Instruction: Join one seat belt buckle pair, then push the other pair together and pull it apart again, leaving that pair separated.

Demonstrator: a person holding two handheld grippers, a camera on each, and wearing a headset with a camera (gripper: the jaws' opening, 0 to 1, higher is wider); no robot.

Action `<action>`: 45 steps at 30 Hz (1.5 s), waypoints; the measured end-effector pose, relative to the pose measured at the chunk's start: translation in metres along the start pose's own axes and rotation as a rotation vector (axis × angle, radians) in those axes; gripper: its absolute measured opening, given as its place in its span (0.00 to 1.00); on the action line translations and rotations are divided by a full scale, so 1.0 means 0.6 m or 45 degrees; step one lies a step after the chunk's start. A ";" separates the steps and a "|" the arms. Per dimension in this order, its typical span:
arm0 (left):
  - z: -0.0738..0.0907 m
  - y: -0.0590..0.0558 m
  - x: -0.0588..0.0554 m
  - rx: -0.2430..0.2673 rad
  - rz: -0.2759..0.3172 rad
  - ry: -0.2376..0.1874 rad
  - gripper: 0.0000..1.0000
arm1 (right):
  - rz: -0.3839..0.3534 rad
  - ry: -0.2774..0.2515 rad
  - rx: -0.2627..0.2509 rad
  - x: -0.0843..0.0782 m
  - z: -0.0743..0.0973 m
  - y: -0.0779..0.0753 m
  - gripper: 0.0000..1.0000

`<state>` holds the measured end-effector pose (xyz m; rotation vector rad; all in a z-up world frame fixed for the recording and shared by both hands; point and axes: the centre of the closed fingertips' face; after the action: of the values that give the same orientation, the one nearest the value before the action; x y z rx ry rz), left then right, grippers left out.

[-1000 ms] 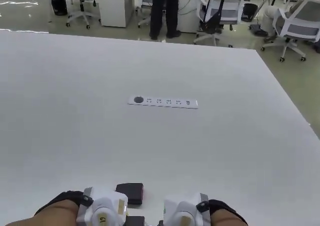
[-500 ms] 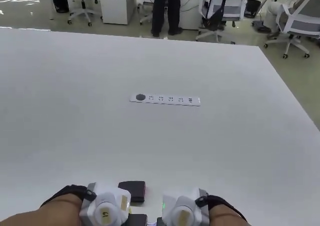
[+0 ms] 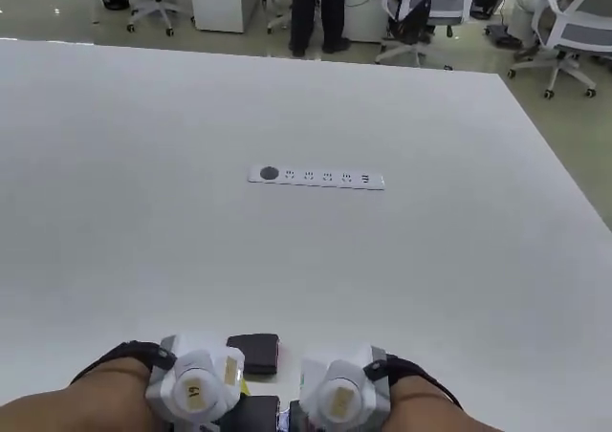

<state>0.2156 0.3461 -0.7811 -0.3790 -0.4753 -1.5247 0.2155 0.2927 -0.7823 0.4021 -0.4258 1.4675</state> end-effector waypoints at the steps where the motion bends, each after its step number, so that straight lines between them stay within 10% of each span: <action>1: 0.000 0.000 0.000 0.001 -0.002 -0.003 0.32 | 0.003 0.001 0.002 0.002 0.000 0.000 0.30; 45: 0.004 -0.001 -0.009 0.000 -0.014 -0.023 0.32 | -0.020 -0.063 -0.014 -0.002 0.006 0.001 0.31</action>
<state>0.2148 0.3518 -0.7819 -0.3910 -0.4923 -1.5331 0.2146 0.2901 -0.7799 0.4325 -0.4689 1.4419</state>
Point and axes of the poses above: the centre of the closed fingertips' face, and the gripper's own axes: z roughly backward along the fingers, y roughly to its left, x roughly out of its top, and after that the axes turned 5 degrees about -z, right-handed
